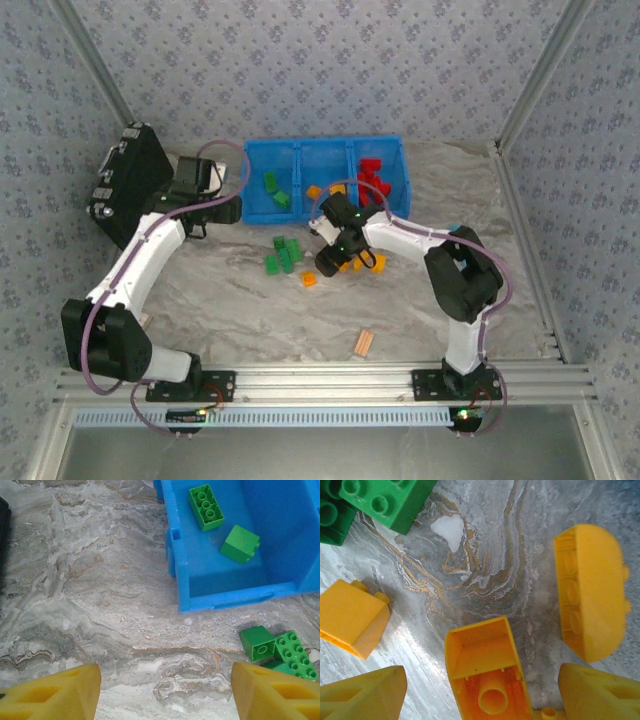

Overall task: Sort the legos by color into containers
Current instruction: Pick up the lego from the center of the table.

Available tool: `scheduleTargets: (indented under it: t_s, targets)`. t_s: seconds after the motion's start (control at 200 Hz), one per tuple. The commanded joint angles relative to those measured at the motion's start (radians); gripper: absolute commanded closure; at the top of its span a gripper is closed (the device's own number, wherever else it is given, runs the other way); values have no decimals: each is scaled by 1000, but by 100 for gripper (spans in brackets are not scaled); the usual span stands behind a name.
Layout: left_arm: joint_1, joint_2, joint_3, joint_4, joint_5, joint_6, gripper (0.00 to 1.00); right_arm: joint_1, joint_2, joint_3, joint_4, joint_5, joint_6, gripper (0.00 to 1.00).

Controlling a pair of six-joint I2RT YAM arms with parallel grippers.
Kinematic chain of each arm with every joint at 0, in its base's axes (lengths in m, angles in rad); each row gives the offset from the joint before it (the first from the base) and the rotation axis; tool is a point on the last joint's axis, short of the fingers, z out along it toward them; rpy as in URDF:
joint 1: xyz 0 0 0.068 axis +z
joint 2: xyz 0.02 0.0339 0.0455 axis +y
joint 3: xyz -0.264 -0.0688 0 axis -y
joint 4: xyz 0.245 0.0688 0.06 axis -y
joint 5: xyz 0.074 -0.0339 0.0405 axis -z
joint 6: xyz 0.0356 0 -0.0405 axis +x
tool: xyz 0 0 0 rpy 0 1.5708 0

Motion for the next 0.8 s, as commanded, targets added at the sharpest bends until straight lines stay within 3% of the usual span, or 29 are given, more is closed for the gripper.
scheduleTargets:
  t_s: [0.0,0.14,0.495,0.795]
  targets:
    - [2,-31,23,-22,-3,13,31,6,23,-9,-3,31,-3,20]
    - [1,-34,20,-34,24,9,30,8,43,-11,3,52,12,25]
    - [-20,-54,-64,-44,85,-74,30,1,93,22,-14,89,33,58]
    - [-105,3,-194,32,131,-221,30,-2,52,95,-103,56,72,70]
